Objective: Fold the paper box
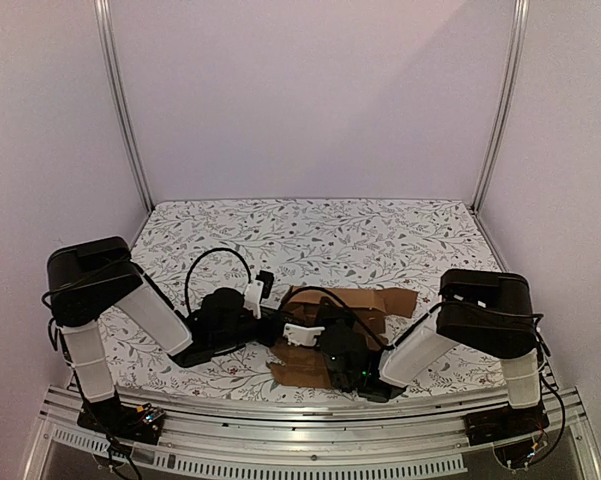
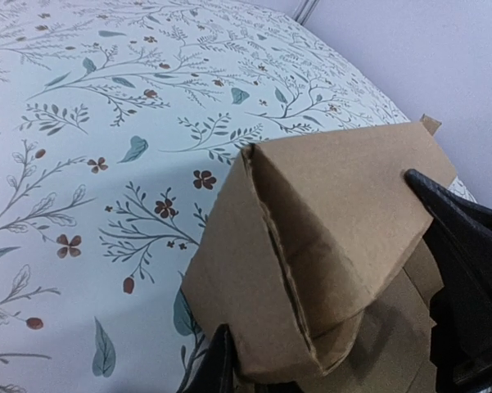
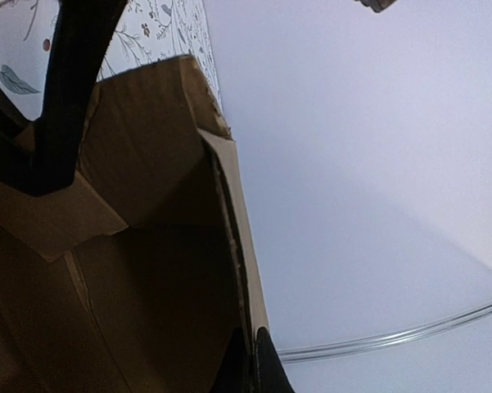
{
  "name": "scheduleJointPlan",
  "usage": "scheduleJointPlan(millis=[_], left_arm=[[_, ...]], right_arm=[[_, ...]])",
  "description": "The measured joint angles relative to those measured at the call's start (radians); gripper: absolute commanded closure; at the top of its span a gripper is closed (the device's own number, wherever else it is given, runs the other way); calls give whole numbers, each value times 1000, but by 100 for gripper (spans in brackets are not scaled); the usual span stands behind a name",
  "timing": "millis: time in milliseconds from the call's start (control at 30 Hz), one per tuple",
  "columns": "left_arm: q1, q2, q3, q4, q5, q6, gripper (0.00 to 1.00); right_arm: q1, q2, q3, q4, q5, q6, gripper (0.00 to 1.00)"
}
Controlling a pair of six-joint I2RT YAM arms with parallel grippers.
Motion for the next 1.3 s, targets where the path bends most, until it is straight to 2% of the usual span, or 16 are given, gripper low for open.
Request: scheduleJointPlan(millis=[167,400,567,700,933,1133,1300], left_arm=[[-2,4,4,3,-2,-1,100],[-2,3,5,3,-6,-2,100],[-2,-4,5,-10,-14,5,100],[-3,-39,6,-53,-35,29,100],[-3,-104,25,-161,-65,93,100],[-5,-110,34,-248,-72,136,100],[-27,-124,51,-312,-98,166,100]], right_arm=[[4,-15,0,-30,3,32,82],[41,-55,-3,-57,-31,85,42],[49,-126,-19,-127,-50,132,26],[54,-226,-40,-246,-67,207,17],[60,-486,-42,-623,-183,453,1],[38,-631,27,-965,-375,672,1],[-31,-669,130,-1194,-529,838,1]])
